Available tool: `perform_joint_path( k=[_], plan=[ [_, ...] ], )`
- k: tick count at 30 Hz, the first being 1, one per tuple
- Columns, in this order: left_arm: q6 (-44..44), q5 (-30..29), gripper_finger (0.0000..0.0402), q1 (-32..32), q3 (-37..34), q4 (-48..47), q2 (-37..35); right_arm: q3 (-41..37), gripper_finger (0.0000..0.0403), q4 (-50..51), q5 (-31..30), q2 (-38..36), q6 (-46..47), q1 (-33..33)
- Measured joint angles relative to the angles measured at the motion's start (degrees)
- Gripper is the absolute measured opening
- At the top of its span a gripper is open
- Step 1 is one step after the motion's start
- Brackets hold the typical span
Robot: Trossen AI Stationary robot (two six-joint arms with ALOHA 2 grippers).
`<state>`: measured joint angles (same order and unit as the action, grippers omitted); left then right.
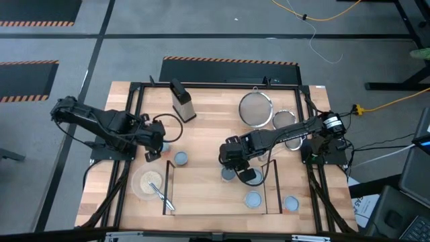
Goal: Pick and place cans onto a shelf
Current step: Put the small canned oranges on the shelf
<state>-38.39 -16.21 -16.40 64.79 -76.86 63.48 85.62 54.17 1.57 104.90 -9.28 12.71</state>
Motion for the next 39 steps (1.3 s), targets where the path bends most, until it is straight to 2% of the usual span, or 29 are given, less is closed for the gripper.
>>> perform_joint_path(
  k=[3, 8, 14, 17, 21, 30, 39],
  plan=[
    [0.1, 0.7, 0.0089, 0.0, -3.5, 0.3, 0.2, 0.0, 0.0107, 0.0, 0.0, 0.0, 0.0, 0.0],
    [6.7, 2.4, 0.0094, 0.0, -11.4, 1.5, 0.1, 0.0, 0.0107, 0.0, 0.0, 0.0, 0.0, 0.0],
    [17.4, 4.2, 0.0091, 0.0, -20.0, 9.8, 0.2, 0.0, 0.0107, 0.0, 0.0, 0.0, 0.0, -0.1],
    [20.0, 5.4, 0.009, 0.0, -22.6, 13.5, 0.2, 0.0, 0.0107, 0.0, 0.0, 0.0, 0.0, -0.1],
    [22.8, 5.4, 0.009, 0.0, -24.3, 17.0, 0.2, 0.0, 0.0107, -0.1, 0.0, 0.0, 0.0, -0.1],
    [23.2, 5.6, 0.009, 0.0, -24.4, 17.3, 0.5, 0.0, 0.0107, -0.1, 0.0, 0.0, 0.0, -0.1],
    [23.7, 5.5, 0.009, 0.0, -24.5, 17.8, 3.7, 0.0, 0.0107, -0.1, 0.0, 0.0, 0.0, -0.1]
  ],
)
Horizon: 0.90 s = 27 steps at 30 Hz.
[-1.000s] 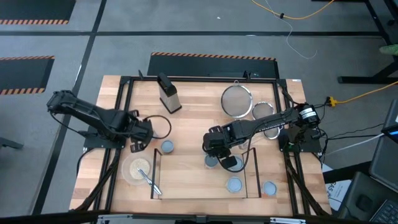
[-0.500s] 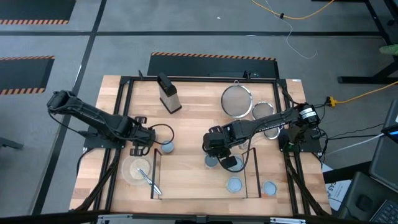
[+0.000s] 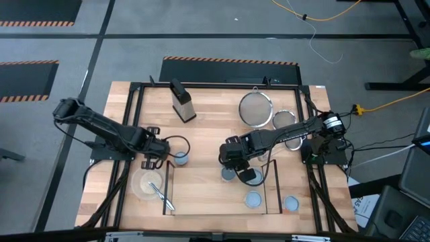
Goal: Pick and place cans onto a shelf
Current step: Put the small canned oranges on the shelf
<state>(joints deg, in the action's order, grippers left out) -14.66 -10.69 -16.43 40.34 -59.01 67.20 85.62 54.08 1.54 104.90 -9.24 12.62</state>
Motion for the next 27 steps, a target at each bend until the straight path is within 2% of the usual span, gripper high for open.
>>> perform_joint_path(
  k=[13, 16, 22, 27],
  plan=[
    [-0.1, -0.3, 0.0087, 0.0, 0.0, 0.3, 4.5, 0.0, 0.0107, -0.1, 0.0, 0.0, 0.0, 0.0],
    [-0.2, -0.3, 0.0072, 0.0, 0.0, 0.3, 4.5, 0.0, 0.0107, -0.1, 0.0, 0.0, 0.0, 0.0],
    [-1.7, -0.5, 0.0012, 0.0, 0.0, 0.4, 4.5, 0.0, 0.0107, 0.8, 0.0, -0.3, 0.0, 0.1],
    [-5.6, -0.6, 0.0007, 0.0, 0.1, 0.3, 4.2, 0.0, 0.0107, 3.1, -0.6, -3.5, 0.3, 0.8]
  ],
)
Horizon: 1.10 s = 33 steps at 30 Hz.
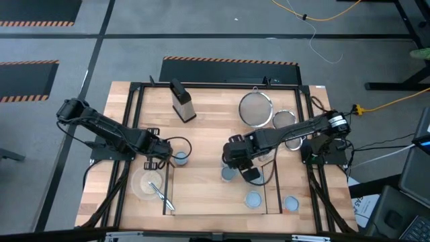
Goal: Pick and place cans onto a shelf
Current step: Put the small canned oranges on the shelf
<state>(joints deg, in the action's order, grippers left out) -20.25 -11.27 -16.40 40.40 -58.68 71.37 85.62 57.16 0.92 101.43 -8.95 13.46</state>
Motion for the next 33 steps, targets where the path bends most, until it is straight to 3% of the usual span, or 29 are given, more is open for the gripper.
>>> perform_joint_path(
  k=[6, 12, 17, 23, 26, 33],
  plan=[
    [-4.0, -1.0, 0.0003, 0.0, 4.6, -5.6, -0.9, 0.0, 0.0107, 1.2, -1.3, -5.1, 1.3, 1.2],
    [-4.7, -3.5, 0.0002, 0.6, 14.6, -14.4, -0.9, 0.0, 0.0107, 1.0, -1.5, -7.4, 1.3, 2.0],
    [-4.2, -8.4, 0.0002, 2.1, 24.3, -15.4, -0.9, 0.0, 0.0107, 1.0, -1.5, -7.5, 1.2, 2.0],
    [0.2, -9.0, 0.0001, 4.0, 33.7, -5.8, -0.4, 0.0, 0.0107, 1.0, -1.5, -7.5, 1.1, 2.0],
    [1.3, -6.4, 0.0001, 4.2, 36.2, 2.6, 0.9, 0.0, 0.0107, 0.9, -1.5, -7.5, 1.1, 2.0],
    [-3.2, 1.2, 0.0001, 0.9, 37.6, 10.5, 9.1, 0.0, 0.0107, 0.5, -1.5, -7.5, 1.2, 2.0]
  ],
)
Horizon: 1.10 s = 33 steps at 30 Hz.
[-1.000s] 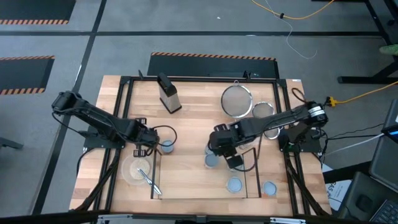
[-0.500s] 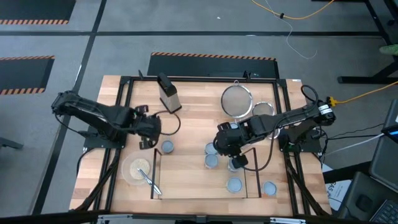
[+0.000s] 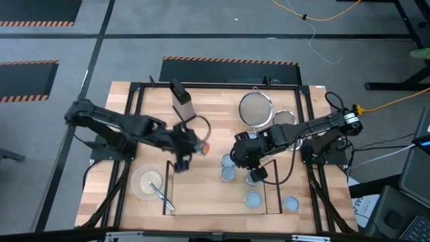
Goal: Pick and place cans onto a shelf
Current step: Put the small canned oranges on the shelf
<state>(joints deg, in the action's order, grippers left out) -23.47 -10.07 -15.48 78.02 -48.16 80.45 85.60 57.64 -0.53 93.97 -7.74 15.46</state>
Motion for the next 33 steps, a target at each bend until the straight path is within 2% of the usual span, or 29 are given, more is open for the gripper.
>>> perform_joint_path(
  k=[9, 15, 25, 33],
  plan=[
    [-13.2, 5.6, 0.0, -5.3, -0.1, 2.0, 12.6, 0.0, 0.0107, 0.0, 0.0, 0.0, 0.0, 0.0],
    [-15.9, 8.1, 0.0, -6.8, -0.1, 2.6, 17.1, 0.0, 0.0107, -0.1, 0.1, 0.0, 0.0, 0.0],
    [-16.9, 8.1, 0.0007, -7.0, -0.1, 2.8, 18.2, 0.0, 0.0107, -0.2, 0.1, 0.0, 0.0, 0.0],
    [-16.9, 8.1, 0.0033, -7.0, -0.1, 2.8, 18.3, 0.0, 0.0107, -0.2, 0.1, 0.0, 0.1, 0.0]
  ],
)
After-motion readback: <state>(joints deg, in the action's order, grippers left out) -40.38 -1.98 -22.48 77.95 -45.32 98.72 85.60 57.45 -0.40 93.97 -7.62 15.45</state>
